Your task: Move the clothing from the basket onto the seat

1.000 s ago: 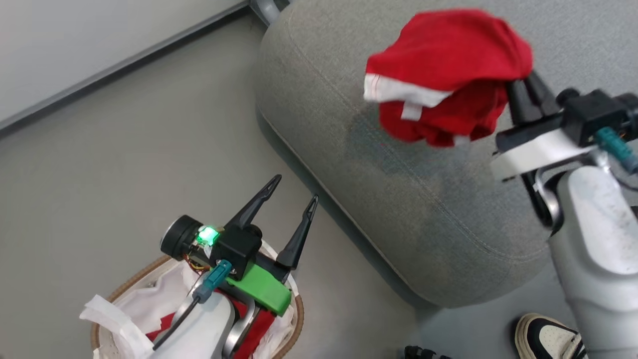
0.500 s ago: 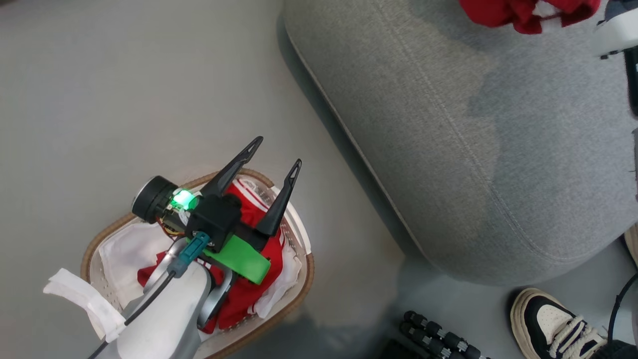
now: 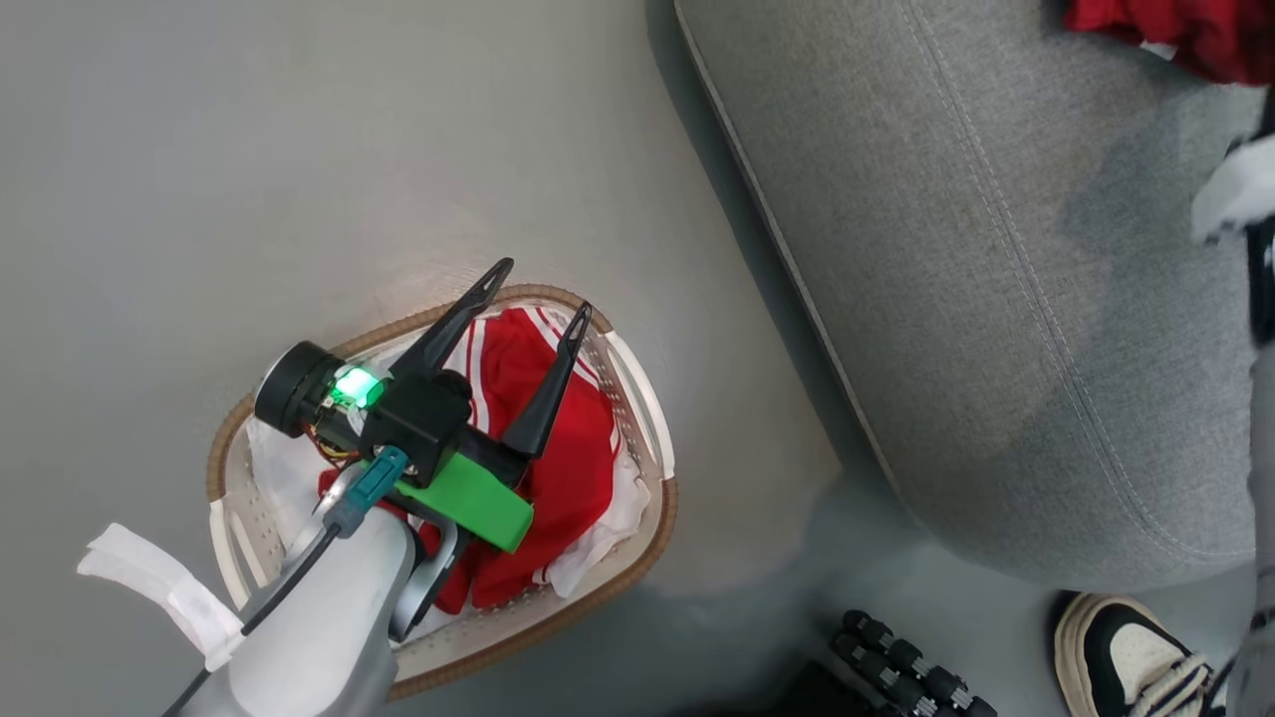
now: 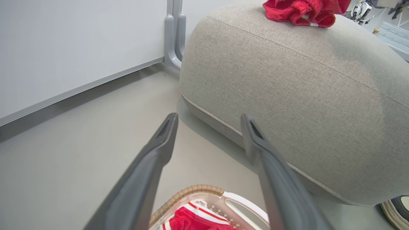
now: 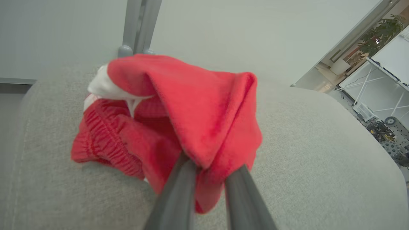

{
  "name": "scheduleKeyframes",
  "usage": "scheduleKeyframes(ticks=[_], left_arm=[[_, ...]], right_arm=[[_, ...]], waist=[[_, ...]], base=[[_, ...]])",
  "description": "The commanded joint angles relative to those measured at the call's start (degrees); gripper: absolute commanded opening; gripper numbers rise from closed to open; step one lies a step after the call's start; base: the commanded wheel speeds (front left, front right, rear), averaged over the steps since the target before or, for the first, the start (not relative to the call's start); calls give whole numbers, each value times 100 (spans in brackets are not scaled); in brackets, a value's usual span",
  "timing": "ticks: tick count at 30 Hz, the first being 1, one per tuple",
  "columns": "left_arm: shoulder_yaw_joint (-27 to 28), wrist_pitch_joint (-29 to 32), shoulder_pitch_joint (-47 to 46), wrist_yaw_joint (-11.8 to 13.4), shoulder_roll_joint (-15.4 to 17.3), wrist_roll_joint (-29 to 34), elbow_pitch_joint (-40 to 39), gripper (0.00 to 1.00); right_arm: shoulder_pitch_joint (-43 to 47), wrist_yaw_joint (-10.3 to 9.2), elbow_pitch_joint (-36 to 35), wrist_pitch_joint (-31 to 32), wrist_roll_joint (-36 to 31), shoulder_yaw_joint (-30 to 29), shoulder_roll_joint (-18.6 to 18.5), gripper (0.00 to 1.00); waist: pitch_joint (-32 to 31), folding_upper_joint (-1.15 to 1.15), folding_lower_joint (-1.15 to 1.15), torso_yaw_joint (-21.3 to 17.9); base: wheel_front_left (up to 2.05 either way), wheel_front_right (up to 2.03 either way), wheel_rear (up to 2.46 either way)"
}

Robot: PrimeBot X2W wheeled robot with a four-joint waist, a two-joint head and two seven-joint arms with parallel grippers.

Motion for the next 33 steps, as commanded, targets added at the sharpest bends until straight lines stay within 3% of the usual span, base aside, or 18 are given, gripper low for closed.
scheduleKeyframes(ticks=[1,10,16,23,33], left_arm=[[37,-6,43,-19,-42,-57,38,100],[344,-6,442,-19,-379,-17,329,100],[676,-6,758,-19,-566,30,534,100],[1541,-6,1222,-16,-872,101,603,100],[2596,-5,1777,-13,-1051,403,706,100]], right_arm=[[256,-7,10,-27,-32,-53,10,100],[1609,-7,-249,-27,140,-198,328,100],[2178,-7,-670,-27,306,201,451,100],[2633,-7,-1211,-27,688,679,665,100],[3065,-7,-1513,-27,1084,1352,894,100]], waist=[[-243,0,-1,41],[-1208,0,-1,244],[-1729,0,-1,495],[-2260,0,-1,924],[-2809,0,-1,1486]], base=[[0,0,0],[0,0,0],[0,0,0],[0,0,0],[0,0,0]])
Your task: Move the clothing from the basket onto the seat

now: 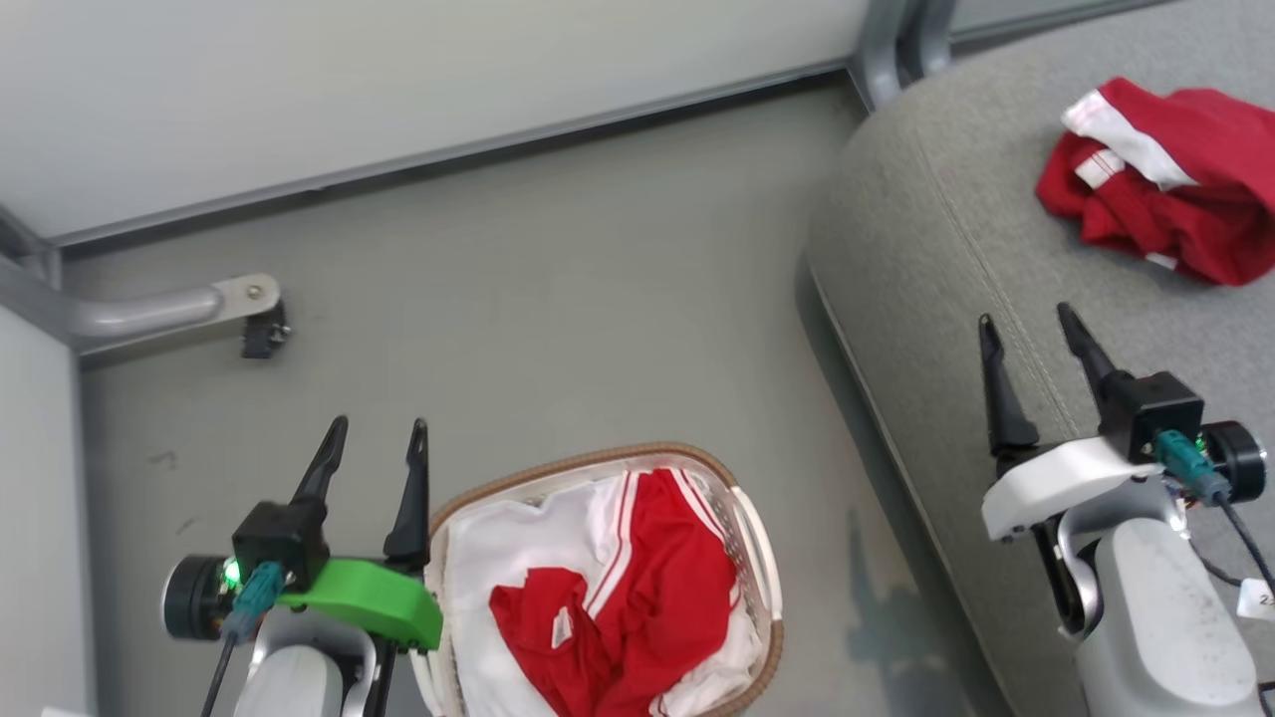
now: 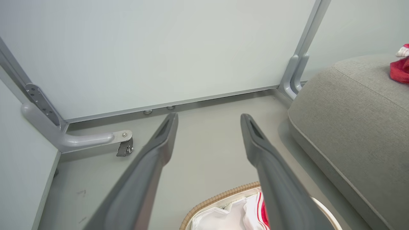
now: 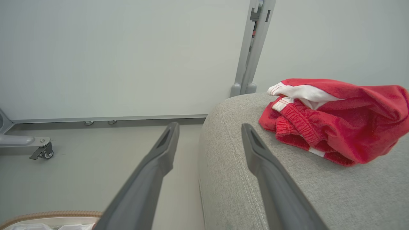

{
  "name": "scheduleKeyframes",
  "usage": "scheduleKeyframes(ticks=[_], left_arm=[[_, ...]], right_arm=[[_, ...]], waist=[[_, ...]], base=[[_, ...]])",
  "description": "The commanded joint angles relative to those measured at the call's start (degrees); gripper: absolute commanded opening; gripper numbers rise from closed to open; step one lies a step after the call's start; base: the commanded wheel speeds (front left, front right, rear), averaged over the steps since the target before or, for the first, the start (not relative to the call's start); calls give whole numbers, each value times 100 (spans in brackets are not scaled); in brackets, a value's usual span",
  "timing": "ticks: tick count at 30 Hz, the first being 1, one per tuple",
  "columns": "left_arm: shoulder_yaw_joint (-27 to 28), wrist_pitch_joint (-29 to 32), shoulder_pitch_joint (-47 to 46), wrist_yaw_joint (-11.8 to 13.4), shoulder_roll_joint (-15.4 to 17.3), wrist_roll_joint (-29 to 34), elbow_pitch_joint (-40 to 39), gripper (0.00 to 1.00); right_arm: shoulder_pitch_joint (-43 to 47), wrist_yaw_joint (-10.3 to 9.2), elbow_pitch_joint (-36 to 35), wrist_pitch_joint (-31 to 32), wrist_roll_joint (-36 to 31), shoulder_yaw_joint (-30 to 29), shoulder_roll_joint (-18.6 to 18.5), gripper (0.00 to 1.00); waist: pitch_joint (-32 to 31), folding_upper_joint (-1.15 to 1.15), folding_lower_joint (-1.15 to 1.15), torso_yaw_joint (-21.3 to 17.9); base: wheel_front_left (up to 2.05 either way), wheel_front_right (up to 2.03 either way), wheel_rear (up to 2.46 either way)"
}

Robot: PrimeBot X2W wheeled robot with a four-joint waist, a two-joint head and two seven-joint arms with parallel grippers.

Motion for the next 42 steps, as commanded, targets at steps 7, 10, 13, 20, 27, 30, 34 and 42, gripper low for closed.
scheduleKeyframes(ticks=[7,10,13,20,27,30,34,42], left_arm=[[582,-5,449,-14,-113,205,40,100],[763,-5,551,-15,-129,268,58,100],[884,-5,696,-16,-153,295,75,100],[997,-5,991,-17,-183,299,83,100],[884,-5,1132,-18,-188,160,71,100],[843,-5,1094,-17,-188,138,79,100],[703,-5,911,-18,-187,109,127,100],[156,-5,416,-18,-185,14,320,100]], right_arm=[[412,-6,-154,-27,195,322,47,100],[535,-6,-175,-27,238,456,50,100],[672,-6,-156,-27,300,572,62,100],[999,-6,-76,-27,405,634,65,100],[1168,-6,-75,-27,499,687,68,100],[1085,-6,-97,-27,501,692,67,100],[929,-6,-171,-27,501,699,69,100],[493,-6,-398,-27,554,872,68,100]], waist=[[-652,0,0,608],[-753,0,0,668],[-857,0,0,695],[-1069,0,0,724],[-1096,0,0,717],[-1021,0,0,681],[-825,0,0,614],[-74,0,0,259]], base=[[0,0,0],[0,0,0],[0,0,0],[0,0,0],[0,0,0],[0,0,0],[0,0,0],[0,0,0]])
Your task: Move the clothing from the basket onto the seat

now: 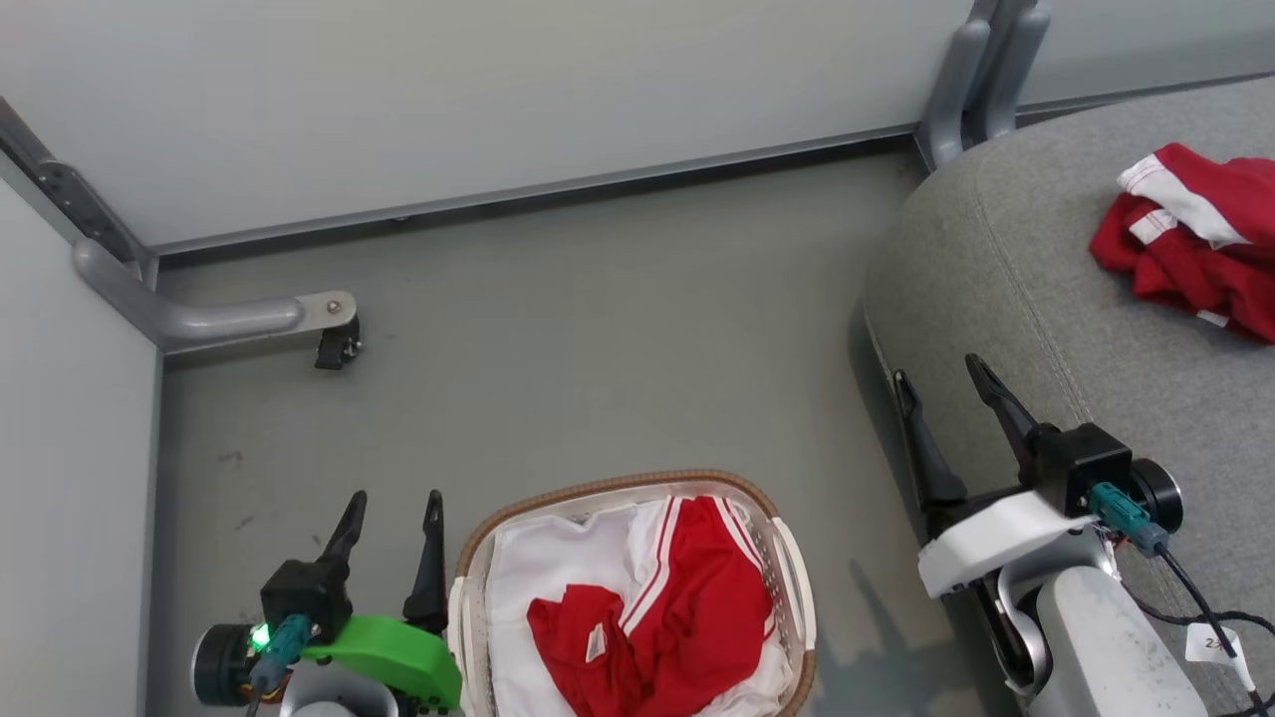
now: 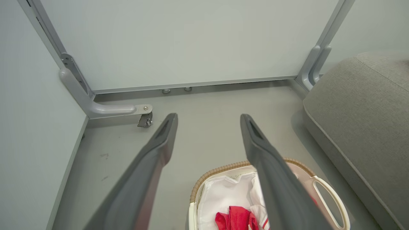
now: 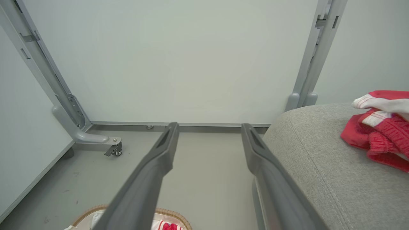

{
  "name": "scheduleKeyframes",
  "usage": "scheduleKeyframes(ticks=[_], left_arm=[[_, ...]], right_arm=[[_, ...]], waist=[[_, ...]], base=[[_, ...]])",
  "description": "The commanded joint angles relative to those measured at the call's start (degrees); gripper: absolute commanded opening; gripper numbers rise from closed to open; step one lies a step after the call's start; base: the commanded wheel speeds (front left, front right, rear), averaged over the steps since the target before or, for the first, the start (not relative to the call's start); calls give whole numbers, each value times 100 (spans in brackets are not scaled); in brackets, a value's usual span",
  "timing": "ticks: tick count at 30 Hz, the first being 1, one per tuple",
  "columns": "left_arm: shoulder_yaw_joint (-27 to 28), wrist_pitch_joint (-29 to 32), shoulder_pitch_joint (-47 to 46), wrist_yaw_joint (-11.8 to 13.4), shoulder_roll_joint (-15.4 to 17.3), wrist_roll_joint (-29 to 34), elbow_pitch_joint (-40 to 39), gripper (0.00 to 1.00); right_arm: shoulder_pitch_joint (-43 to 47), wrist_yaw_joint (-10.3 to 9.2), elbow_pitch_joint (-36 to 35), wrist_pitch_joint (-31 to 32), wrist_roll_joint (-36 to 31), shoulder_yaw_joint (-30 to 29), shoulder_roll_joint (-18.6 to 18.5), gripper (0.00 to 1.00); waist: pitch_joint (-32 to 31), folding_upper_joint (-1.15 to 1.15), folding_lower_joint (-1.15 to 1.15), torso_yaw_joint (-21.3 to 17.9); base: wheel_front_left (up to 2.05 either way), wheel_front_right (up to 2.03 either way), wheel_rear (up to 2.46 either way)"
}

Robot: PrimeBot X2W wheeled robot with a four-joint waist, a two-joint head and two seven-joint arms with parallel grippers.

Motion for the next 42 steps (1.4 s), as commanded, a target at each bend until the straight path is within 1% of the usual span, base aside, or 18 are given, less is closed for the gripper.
scheduleKeyframes(ticks=[1,7,15,22,33,42], left_arm=[[-94,-5,-178,-18,7,-36,47,100],[-541,-5,-727,-19,40,-72,352,100],[-1221,-5,-1487,-19,295,-291,868,100],[-1796,-5,-2087,-19,524,-553,1406,100],[-2579,-5,-2807,-19,750,-966,2298,100],[-3303,-5,-3176,-19,770,-1644,3105,100]], right_arm=[[-122,-6,-48,-27,30,8,-22,100],[-547,-6,-254,-27,172,197,-19,100],[-1033,-6,-585,-27,401,507,-15,100],[-1310,-6,-862,-27,592,691,-14,100],[-1614,-6,-1204,-27,755,944,-14,100],[-1674,-6,-1254,-27,775,1010,-14,100]], waist=[[458,0,0,-290],[1145,0,0,-675],[1981,0,0,-1189],[2592,0,0,-1536],[3360,0,0,-1801],[3685,0,0,-1859]], base=[[0,0,0],[0,0,0],[0,0,0],[0,0,0],[0,0,0],[0,0,0]])
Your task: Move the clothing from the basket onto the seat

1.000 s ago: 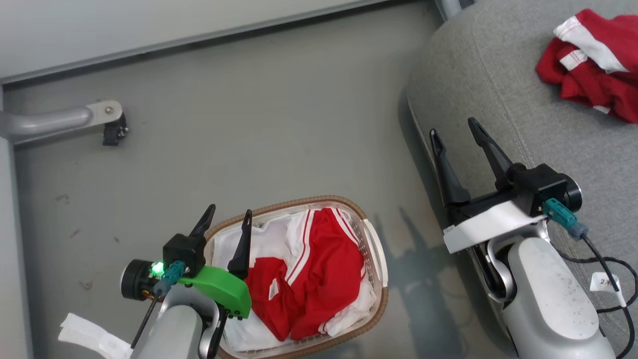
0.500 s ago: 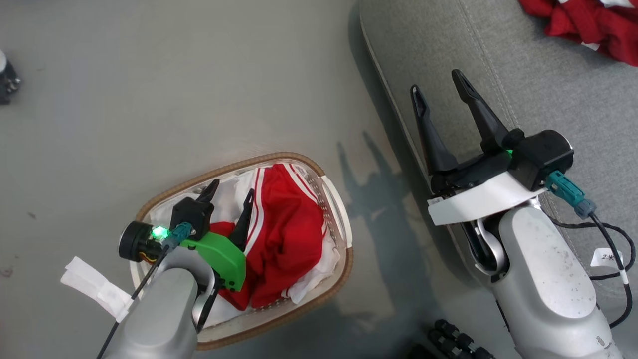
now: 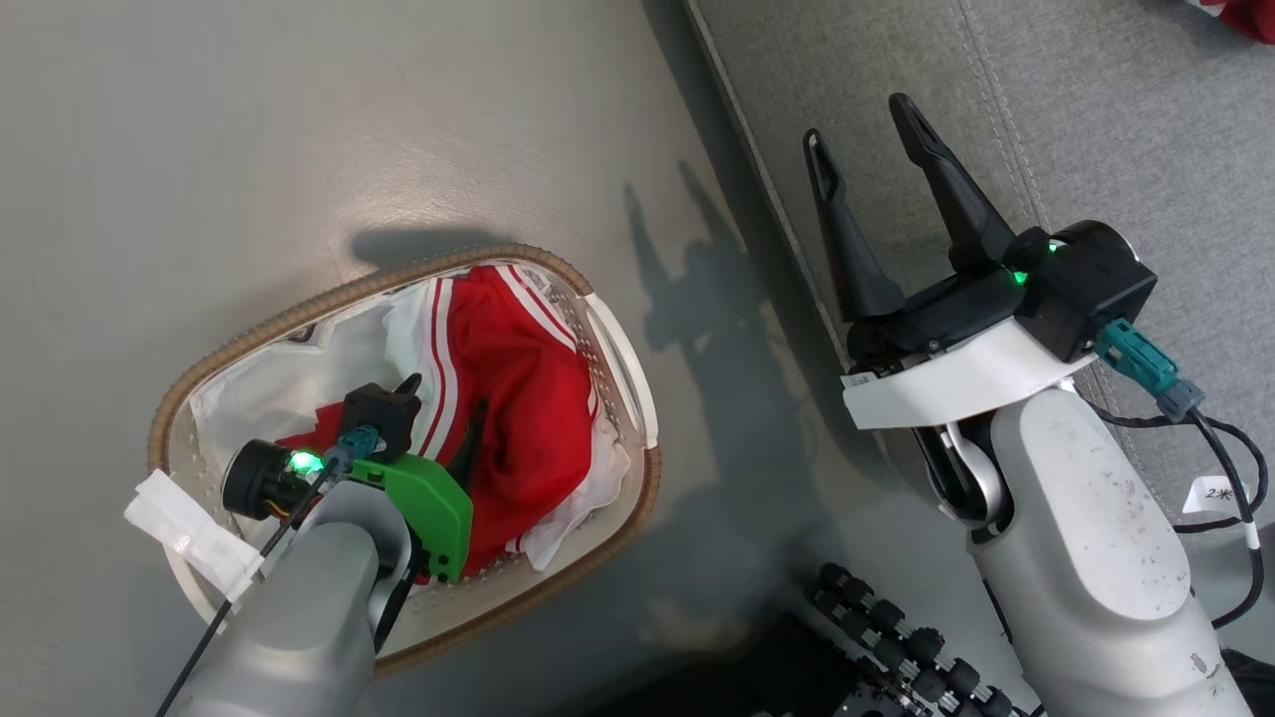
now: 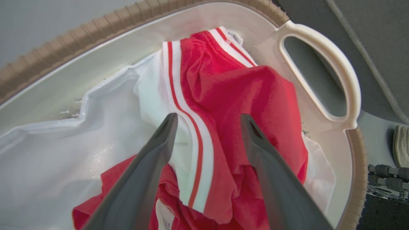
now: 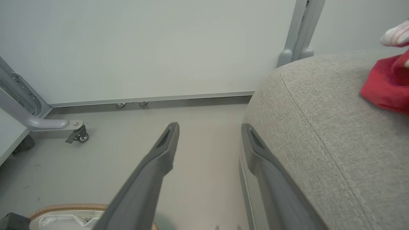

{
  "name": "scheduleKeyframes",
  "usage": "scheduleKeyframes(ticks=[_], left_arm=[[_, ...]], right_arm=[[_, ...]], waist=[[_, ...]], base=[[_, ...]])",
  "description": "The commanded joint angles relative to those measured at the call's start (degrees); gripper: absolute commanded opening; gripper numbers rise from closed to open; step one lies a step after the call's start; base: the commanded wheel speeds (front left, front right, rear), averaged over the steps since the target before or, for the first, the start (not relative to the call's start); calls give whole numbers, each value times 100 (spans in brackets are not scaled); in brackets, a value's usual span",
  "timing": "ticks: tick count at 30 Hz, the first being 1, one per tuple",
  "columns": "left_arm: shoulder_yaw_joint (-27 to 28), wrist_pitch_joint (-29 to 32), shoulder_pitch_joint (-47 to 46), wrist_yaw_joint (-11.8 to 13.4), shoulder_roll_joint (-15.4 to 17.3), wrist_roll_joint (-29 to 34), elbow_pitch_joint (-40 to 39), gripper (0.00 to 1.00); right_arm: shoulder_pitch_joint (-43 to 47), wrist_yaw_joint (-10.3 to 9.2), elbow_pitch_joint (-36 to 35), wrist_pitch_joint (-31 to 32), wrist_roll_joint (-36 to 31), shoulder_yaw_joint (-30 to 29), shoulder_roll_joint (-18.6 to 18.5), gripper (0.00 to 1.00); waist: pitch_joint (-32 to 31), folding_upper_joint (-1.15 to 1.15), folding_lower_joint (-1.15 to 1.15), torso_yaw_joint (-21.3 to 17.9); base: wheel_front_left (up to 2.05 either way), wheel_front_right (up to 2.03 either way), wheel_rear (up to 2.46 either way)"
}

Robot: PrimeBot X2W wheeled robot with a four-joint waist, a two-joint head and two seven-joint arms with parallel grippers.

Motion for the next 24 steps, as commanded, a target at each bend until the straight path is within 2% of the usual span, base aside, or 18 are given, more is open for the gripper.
scheduleKeyframes(ticks=[1,11,18,19,20,24], left_arm=[[-107,-5,-142,-19,42,-132,103,100],[-795,163,-618,-19,68,-725,775,100],[-1273,419,-624,-19,21,-1237,729,99],[-1384,477,-575,-19,32,-1347,667,35],[-1456,515,-553,-19,61,-1440,627,0],[-1693,463,-481,-19,170,-1801,505,0]], right_arm=[[-46,-6,-15,-27,-24,20,-7,100],[-79,-6,-71,-27,-147,-67,-9,100],[-128,-6,-36,-27,-155,-36,-10,100],[-138,-6,-22,-27,-145,-34,-11,100],[-139,-6,-13,-27,-142,-28,-10,100],[-133,-6,39,-27,-109,-8,-10,100]], waist=[[182,0,-1,-87],[467,0,-1,-16],[492,0,-1,61],[472,0,-1,66],[448,0,-1,72],[275,0,-1,81]], base=[[0,0,0],[0,0,0],[0,0,0],[0,0,0],[0,0,0],[0,0,0]])
